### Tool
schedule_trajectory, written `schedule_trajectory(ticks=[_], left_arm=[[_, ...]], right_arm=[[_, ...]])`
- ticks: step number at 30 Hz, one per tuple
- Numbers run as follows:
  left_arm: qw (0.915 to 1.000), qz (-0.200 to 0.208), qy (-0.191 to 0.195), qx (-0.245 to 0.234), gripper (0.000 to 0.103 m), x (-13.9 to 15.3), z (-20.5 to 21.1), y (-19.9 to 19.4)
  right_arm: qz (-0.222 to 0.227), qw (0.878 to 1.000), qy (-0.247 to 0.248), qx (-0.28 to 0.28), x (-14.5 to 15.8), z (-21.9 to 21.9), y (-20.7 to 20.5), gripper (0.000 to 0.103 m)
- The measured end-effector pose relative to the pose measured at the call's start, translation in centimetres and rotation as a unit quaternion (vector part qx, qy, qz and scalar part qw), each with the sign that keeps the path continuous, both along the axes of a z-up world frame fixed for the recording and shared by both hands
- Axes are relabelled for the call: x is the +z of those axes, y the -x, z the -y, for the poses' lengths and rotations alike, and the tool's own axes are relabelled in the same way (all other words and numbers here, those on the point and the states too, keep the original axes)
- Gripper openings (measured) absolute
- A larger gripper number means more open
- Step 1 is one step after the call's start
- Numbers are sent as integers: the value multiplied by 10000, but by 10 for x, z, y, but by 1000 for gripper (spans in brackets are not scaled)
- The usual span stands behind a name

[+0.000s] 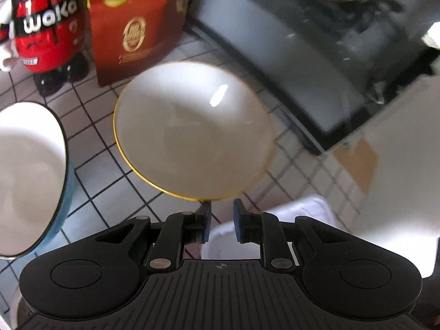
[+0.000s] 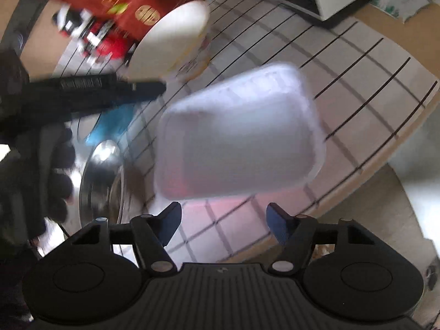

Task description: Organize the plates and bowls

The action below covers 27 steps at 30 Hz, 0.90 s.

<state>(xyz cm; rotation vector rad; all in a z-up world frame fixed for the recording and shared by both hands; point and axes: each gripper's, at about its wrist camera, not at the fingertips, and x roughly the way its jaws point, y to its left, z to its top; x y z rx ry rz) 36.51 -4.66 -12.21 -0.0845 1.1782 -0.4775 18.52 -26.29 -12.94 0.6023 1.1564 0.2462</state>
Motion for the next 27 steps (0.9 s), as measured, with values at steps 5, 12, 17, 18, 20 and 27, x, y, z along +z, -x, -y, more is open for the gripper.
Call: schedule_trajectory(ticks=[5, 12, 17, 18, 20, 27], left_arm=[[9965, -710, 423, 81, 23, -15, 4, 8], [9977, -644, 88, -210, 23, -10, 23, 31], [9964, -844, 61, -34, 38, -14, 32, 41], [9960, -885, 83, 32, 39, -16, 34, 39], [9950, -948, 245, 192, 39, -21, 44, 38], [9882, -1068, 944, 556, 39, -35, 64, 36]], right_arm=[[291, 9993, 12, -247, 5, 32, -27, 70], [179, 9998, 99, -74, -3, 41, -32, 70], [183, 9988, -459, -43, -1, 52, -40, 72], [251, 9985, -492, -27, 2, 56, -45, 72], [403, 9987, -311, 39, 8, 60, -55, 74], [485, 9981, 353, 137, 2, 77, -92, 75]])
